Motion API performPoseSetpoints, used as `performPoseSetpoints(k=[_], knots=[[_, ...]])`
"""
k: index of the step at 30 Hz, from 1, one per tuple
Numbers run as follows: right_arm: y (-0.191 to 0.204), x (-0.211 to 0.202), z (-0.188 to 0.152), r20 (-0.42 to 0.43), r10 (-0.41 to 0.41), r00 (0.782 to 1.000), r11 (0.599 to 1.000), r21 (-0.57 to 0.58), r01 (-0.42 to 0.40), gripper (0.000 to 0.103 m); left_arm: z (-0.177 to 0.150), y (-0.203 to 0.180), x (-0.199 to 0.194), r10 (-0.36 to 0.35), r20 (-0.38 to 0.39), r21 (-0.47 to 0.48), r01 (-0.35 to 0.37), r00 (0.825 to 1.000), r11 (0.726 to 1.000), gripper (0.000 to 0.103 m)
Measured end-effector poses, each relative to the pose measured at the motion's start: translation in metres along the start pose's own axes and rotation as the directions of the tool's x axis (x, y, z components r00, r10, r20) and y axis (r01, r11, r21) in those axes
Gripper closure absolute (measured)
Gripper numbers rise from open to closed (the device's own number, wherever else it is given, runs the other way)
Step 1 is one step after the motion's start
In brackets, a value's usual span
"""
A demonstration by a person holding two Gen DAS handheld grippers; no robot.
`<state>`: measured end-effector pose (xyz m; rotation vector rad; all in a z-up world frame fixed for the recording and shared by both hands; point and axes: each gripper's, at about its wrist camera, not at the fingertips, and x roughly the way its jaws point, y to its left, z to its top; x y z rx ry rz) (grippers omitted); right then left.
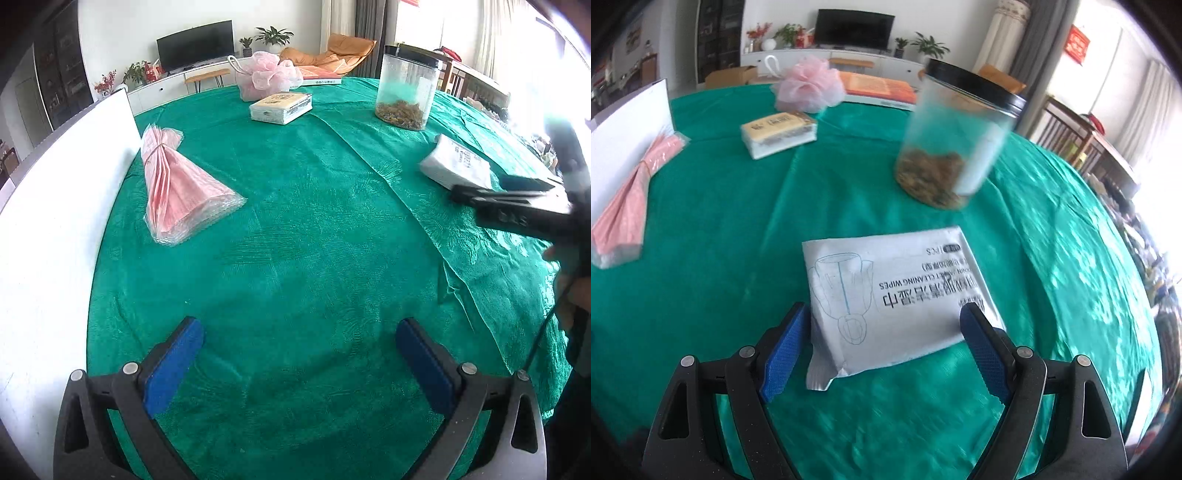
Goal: Organize soft objects
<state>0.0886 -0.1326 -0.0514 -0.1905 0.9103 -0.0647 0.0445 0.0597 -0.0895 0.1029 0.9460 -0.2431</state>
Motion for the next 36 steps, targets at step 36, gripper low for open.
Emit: performPoseSetpoints(k=[36], knots=[[-0.058, -0.023, -0.053, 0.072, 0.153, 0.986, 0.951, 0.261, -0.166, 0.017, 0.102, 0.023, 0.056, -0.089, 0.001, -0.113, 0.088, 0.996, 0.99, 0.029]])
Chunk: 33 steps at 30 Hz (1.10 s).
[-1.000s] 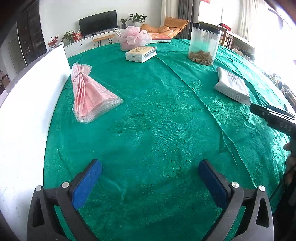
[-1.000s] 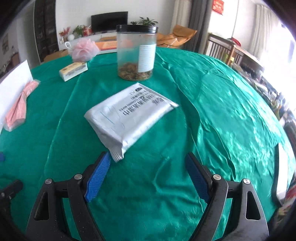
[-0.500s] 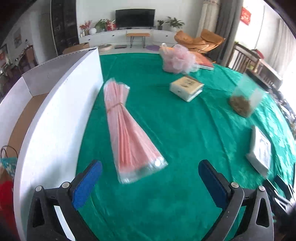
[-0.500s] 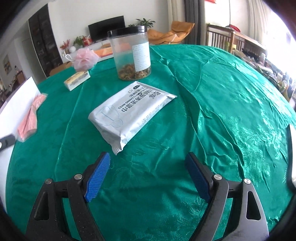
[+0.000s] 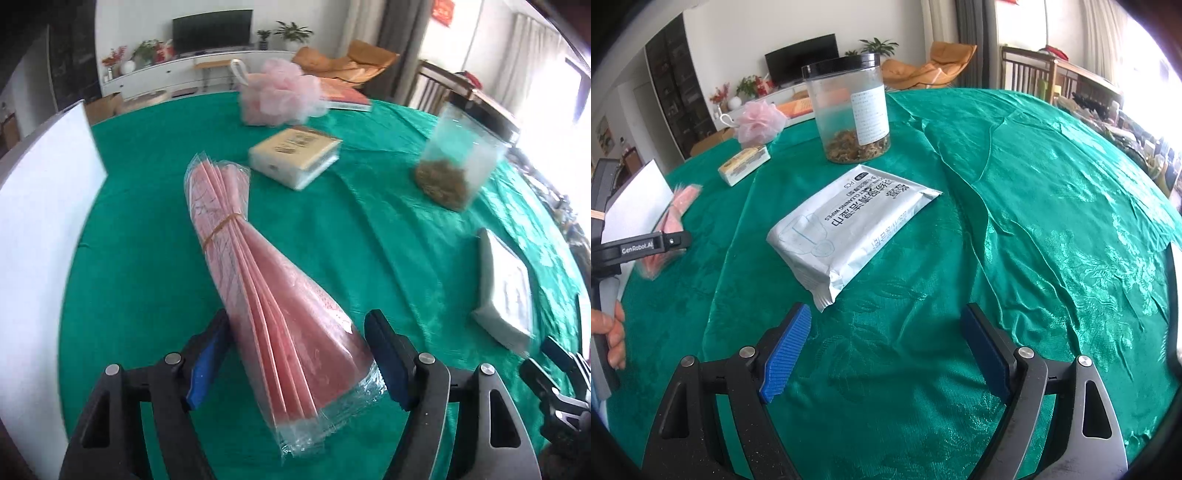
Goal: Organize soft objects
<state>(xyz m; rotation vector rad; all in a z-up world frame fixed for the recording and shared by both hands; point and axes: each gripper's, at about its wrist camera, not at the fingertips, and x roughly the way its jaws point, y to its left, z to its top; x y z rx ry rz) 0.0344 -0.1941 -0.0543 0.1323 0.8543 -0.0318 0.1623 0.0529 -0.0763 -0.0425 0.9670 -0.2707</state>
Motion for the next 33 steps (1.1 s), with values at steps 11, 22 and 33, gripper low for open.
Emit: performPoseSetpoints(k=[11, 22, 33], knots=[[-0.002, 0.0, 0.0, 0.007, 0.01, 1.0, 1.0, 0.013, -0.01, 0.018, -0.018, 0.01, -0.005, 0.141, -0.005, -0.044, -0.142, 0.99, 0.989, 0.0], [-0.002, 0.0, -0.001, 0.011, 0.016, 1.0, 1.0, 0.02, -0.016, 0.018, -0.001, 0.009, 0.013, 0.179, 0.021, -0.009, -0.179, 0.984, 0.984, 0.0], [0.0, 0.001, -0.001, 0.005, 0.011, 1.0, 1.0, 0.011, -0.011, 0.017, -0.004, 0.011, 0.01, 0.153, 0.027, 0.02, -0.154, 0.988, 0.988, 0.0]])
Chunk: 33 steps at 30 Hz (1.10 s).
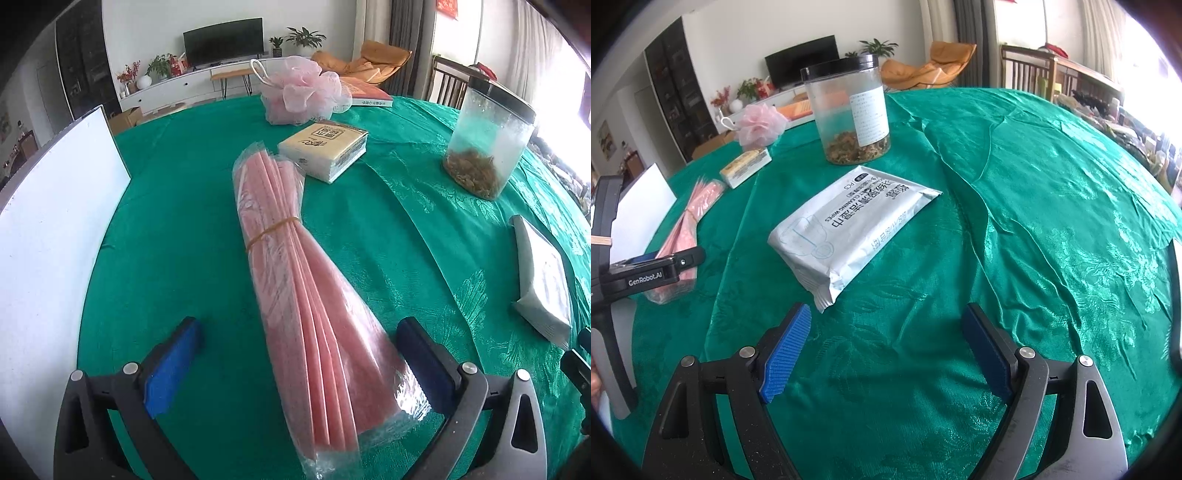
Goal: Organize soft objects
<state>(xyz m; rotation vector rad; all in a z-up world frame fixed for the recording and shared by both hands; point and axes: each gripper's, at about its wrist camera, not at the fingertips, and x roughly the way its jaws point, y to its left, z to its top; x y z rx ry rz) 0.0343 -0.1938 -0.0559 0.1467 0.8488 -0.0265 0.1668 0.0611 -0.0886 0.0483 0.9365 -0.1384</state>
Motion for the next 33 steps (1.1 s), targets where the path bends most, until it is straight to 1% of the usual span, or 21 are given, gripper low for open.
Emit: performPoseSetpoints(k=[3, 9, 33], knots=[[-0.0016, -0.0008, -0.0001, 0.003, 0.01, 1.0, 1.0, 0.007, -0.01, 0.017, 0.0, 0.0, 0.0, 0.0, 0.0, 0.0, 0.0, 1.0, 1.0, 0.0], [-0.0011, -0.0004, 0.0, -0.001, 0.001, 1.0, 1.0, -0.002, -0.001, 0.017, 0.0001, 0.0001, -0.0001, 0.0, 0.0, 0.0, 0.0, 1.0, 1.0, 0.0], [-0.0024, -0.0012, 0.0007, 0.002, 0.013, 1.0, 1.0, 0.006, -0.013, 0.017, 0.0001, -0.0001, 0.0002, 0.0, 0.0, 0.0, 0.0, 1.0, 1.0, 0.0]])
